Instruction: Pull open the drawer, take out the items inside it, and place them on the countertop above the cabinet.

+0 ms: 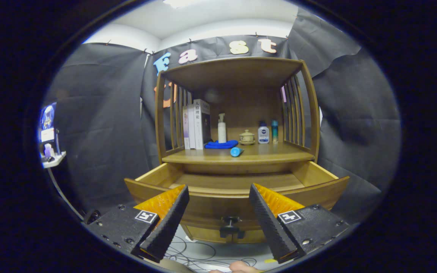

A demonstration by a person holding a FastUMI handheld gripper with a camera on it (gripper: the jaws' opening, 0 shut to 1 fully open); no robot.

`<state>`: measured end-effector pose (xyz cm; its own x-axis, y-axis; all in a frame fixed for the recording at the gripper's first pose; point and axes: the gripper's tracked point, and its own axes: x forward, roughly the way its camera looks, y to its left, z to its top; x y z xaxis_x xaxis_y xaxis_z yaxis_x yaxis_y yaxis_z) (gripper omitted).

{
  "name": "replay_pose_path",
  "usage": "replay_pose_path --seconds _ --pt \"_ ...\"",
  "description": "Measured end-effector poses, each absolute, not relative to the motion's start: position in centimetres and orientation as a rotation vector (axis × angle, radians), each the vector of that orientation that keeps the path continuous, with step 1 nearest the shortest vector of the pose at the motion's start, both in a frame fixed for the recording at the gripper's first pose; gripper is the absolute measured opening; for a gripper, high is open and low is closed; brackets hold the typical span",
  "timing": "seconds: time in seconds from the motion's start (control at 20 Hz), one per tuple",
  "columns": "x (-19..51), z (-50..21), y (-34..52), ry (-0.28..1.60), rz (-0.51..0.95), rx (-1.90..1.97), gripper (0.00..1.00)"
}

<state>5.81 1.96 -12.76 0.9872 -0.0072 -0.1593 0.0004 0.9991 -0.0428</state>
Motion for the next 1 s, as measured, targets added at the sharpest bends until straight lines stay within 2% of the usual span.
replay_pose_path --seconds 0.55,1.0 --pt "7.4 -21.4 0.6 0.264 -0.089 -0.051 1.00" --pt "8.4 -22.3 -0.4 0.241 -0.103 -0.014 1.00"
